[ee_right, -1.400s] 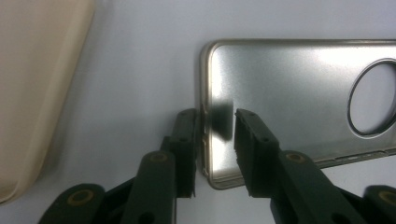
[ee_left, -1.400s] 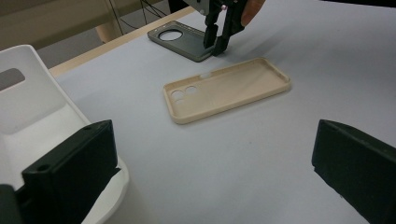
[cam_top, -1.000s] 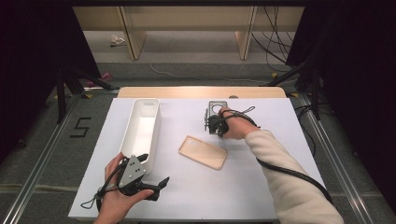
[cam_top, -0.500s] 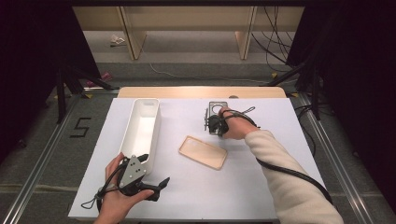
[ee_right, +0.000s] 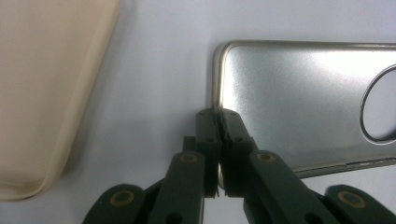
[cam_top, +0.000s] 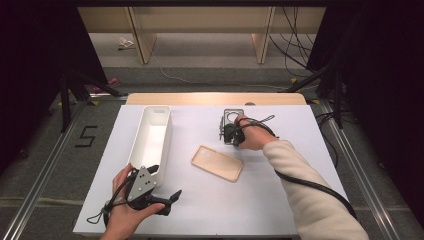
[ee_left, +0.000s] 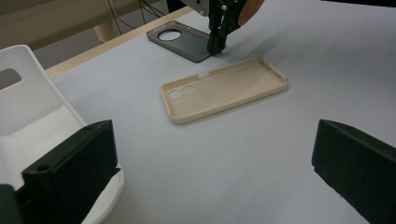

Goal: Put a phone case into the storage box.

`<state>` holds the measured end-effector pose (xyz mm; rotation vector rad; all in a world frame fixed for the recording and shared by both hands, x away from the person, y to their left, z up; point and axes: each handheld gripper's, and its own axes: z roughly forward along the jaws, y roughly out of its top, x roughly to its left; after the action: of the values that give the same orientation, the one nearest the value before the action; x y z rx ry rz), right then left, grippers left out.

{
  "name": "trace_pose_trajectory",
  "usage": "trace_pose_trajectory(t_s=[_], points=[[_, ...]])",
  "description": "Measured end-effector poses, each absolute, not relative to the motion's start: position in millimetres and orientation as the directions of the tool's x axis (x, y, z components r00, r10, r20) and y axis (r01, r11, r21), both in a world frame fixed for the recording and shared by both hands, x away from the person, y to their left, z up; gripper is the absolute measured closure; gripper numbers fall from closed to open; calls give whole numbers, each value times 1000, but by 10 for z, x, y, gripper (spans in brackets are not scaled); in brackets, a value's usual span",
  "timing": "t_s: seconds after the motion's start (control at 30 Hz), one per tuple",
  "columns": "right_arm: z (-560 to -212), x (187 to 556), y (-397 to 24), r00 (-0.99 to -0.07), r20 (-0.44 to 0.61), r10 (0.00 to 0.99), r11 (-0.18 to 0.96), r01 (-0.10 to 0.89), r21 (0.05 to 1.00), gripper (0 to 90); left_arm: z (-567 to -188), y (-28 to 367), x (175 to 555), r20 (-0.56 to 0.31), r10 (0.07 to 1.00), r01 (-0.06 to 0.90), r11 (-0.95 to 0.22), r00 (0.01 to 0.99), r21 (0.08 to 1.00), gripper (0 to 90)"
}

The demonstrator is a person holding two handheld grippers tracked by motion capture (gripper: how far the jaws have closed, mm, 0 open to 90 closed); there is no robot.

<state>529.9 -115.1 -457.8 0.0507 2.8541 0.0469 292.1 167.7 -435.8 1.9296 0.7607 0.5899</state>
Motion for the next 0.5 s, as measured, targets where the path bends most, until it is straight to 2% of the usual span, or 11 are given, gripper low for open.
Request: trace_pose_trajectory(t_s=[0.1, 0.5], points=[[-4554, 5281, -1175, -957, -288, 33, 999, 24, 37, 884, -4359, 1675, 2920, 84, 718, 263, -358, 691, 896, 0], [-4403, 5193, -1314, -947, -309, 83, 988, 37, 151, 891, -4361, 1691, 2937, 85, 725, 268, -357, 683, 895, 0]])
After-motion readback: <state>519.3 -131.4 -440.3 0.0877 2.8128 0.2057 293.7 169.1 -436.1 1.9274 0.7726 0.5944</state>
